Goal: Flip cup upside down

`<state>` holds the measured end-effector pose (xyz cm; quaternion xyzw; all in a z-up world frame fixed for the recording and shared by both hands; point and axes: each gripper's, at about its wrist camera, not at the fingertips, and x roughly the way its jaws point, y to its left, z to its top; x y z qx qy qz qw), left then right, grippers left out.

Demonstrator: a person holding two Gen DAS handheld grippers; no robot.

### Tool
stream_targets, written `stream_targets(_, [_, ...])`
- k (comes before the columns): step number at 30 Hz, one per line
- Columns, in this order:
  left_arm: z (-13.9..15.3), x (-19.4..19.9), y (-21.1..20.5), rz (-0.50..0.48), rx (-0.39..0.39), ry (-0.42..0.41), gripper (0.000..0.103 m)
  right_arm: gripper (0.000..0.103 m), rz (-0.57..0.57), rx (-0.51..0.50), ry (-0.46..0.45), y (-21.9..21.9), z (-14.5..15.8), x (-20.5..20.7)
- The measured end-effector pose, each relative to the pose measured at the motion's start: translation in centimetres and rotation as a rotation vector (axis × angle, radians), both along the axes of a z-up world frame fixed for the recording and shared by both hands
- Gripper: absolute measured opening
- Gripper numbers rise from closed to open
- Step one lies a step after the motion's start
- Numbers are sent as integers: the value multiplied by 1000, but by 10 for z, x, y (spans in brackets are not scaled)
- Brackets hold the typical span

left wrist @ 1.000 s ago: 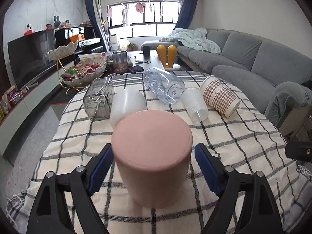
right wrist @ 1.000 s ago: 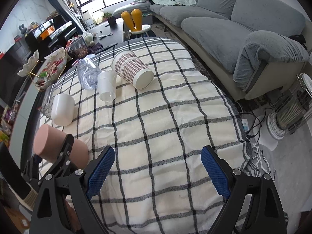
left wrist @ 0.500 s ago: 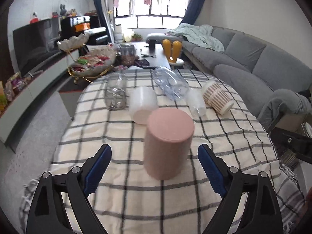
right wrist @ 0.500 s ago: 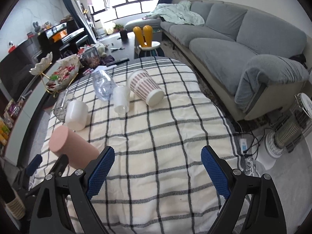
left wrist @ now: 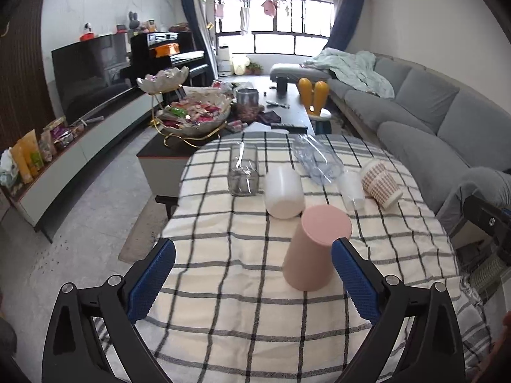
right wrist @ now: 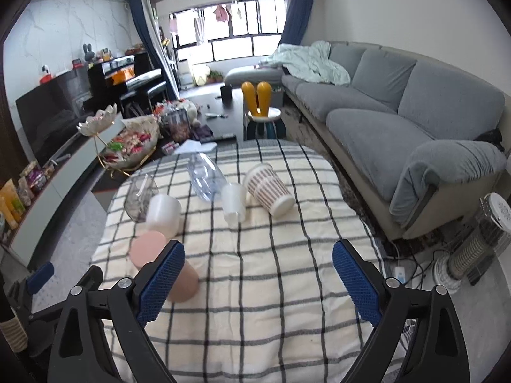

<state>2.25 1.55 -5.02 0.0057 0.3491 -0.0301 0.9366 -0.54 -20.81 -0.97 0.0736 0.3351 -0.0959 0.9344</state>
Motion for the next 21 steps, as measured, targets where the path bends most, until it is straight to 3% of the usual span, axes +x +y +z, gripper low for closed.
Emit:
stream_targets(13, [39, -13, 17, 60, -20, -28, 103, 102, 0, -13, -92, 10, 34, -16])
stream_targets(21, [47, -15, 16, 74, 18, -35, 103, 102, 6, -53, -126, 17, 44, -22])
